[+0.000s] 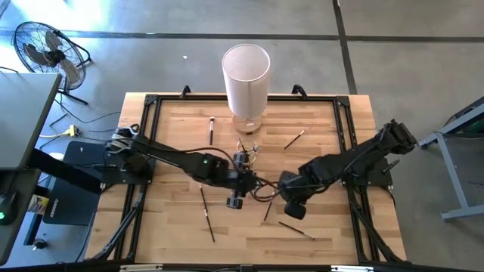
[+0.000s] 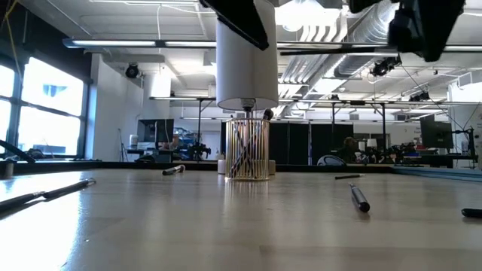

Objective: Put items in baskets/containers
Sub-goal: Put the black brow brush into the gold pen organizer

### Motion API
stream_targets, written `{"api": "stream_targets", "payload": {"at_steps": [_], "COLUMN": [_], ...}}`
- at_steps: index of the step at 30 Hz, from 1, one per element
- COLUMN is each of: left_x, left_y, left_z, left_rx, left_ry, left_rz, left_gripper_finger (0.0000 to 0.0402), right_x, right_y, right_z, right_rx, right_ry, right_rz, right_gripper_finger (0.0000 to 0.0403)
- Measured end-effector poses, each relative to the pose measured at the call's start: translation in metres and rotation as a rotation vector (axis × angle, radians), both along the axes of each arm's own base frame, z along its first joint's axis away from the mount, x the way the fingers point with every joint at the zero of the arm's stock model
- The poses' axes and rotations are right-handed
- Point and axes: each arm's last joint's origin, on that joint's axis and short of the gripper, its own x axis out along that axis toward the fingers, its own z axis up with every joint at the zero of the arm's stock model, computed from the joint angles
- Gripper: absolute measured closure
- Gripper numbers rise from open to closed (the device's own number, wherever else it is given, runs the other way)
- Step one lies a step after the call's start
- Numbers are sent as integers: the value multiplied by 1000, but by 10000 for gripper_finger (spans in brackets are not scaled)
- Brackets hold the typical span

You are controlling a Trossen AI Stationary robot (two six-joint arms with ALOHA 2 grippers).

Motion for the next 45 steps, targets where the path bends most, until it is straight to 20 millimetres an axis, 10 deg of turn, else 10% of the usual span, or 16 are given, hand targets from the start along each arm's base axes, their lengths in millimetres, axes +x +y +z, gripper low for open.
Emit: {"api": "stream_targets", "payload": {"at_steps": [20,31,45], "left_x": [28,28,26], "left_y": [-7,-8,-8], "left_z": [-6,-6,-7], "left_rx": [79,64,40], "left_ry": [-32,-28,-7], "left_rz": [-42,-48,-30], "left_gripper_finger": [236,384,397], "right_x": [12,13,17], "right_y": [-5,-6,-6], "right_z": [3,3,6], "right_rx": [-29,-36,-38], "right_ry": [-58,-63,-128], "right_rz": [22,15,0], "right_gripper_finger": [391,392,316]}}
